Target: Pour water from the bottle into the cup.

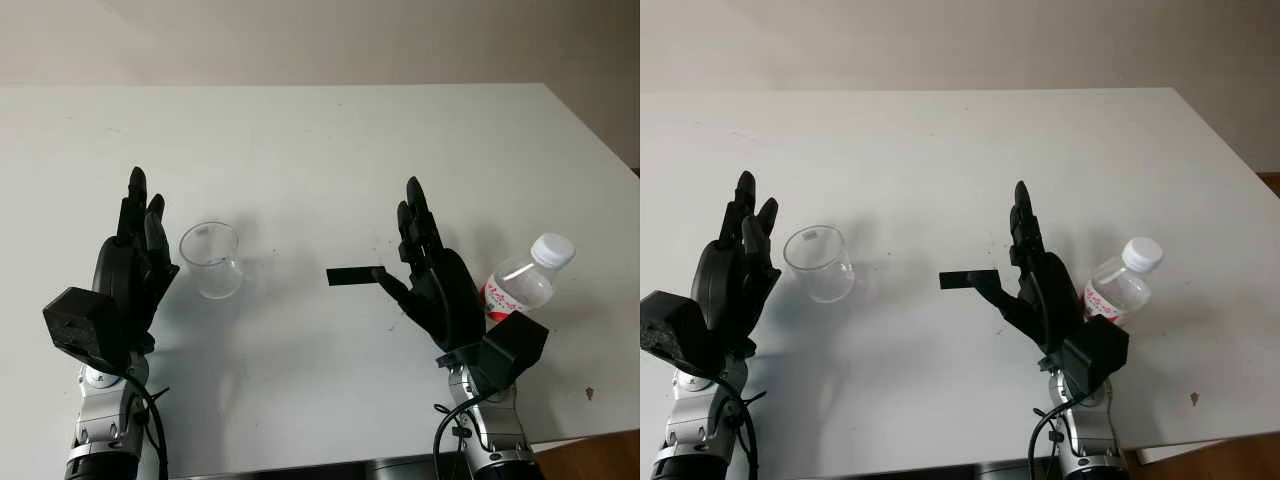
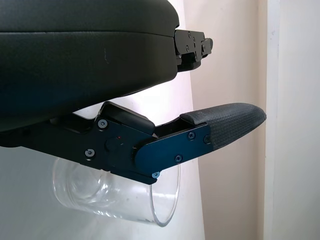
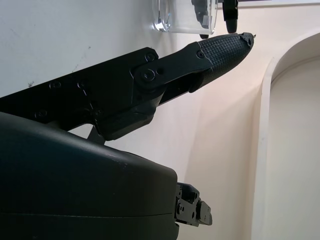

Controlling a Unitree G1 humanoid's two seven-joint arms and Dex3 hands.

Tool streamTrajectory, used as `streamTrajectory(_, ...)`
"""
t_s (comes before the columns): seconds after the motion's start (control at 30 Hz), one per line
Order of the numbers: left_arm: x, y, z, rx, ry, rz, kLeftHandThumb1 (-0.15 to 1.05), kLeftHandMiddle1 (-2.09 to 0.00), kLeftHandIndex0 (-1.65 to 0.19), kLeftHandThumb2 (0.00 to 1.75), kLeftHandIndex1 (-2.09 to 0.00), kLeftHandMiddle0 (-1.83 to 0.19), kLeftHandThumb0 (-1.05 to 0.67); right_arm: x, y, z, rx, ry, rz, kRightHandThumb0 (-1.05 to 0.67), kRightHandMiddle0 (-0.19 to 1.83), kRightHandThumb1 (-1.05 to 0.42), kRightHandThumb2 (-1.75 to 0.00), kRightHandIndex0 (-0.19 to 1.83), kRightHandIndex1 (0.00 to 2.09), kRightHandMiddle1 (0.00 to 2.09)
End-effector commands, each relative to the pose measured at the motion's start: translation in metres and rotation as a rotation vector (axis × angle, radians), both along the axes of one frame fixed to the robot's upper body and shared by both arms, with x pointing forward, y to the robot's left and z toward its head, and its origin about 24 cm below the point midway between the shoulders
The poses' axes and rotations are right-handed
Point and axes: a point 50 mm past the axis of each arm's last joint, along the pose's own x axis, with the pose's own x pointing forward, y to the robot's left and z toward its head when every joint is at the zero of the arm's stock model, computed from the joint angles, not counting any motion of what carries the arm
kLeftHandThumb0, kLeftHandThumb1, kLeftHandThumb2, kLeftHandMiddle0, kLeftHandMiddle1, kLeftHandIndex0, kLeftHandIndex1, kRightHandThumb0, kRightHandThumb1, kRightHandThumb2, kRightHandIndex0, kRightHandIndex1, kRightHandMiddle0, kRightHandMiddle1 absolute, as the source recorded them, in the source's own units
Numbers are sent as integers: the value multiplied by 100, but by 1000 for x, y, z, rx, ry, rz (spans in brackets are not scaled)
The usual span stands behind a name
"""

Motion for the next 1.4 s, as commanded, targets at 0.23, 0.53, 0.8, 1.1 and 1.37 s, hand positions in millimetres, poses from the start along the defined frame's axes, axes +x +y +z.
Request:
streamTrajectory(0.23, 1, -8, 0, -1, -7, -21, 105, -37, 8, 74, 0, 19, -88, -7, 8, 56, 28, -140, 99, -93, -19, -102, -5, -19, 0, 0)
streamTrajectory(0.53, 3, -15, -2, -13, 0, -23, 105, -29, 11, 79, 0, 19, -86, -19, -1, 114, 99, -251, 256, -93, -19, -101, -5, -19, 0, 0)
streamTrajectory(0.8, 5, -17, -5, -29, 8, -24, 105, -30, 11, 80, 0, 19, -86, -34, -26, 160, 43, -438, 232, -94, -19, -99, -5, -19, 0, 0)
streamTrajectory(1.1, 7, -17, -6, -36, 5, -27, 105, -27, 12, 80, 0, 19, -86, -51, -50, 186, 103, -570, 186, -87, -19, -99, -5, -19, 0, 0)
streamTrajectory(1.37, 8, -15, -7, -25, 9, -32, 105, -24, 13, 78, 0, 19, -87, -82, -79, 195, 21, -649, -9, -81, -19, -95, -5, -19, 0, 0)
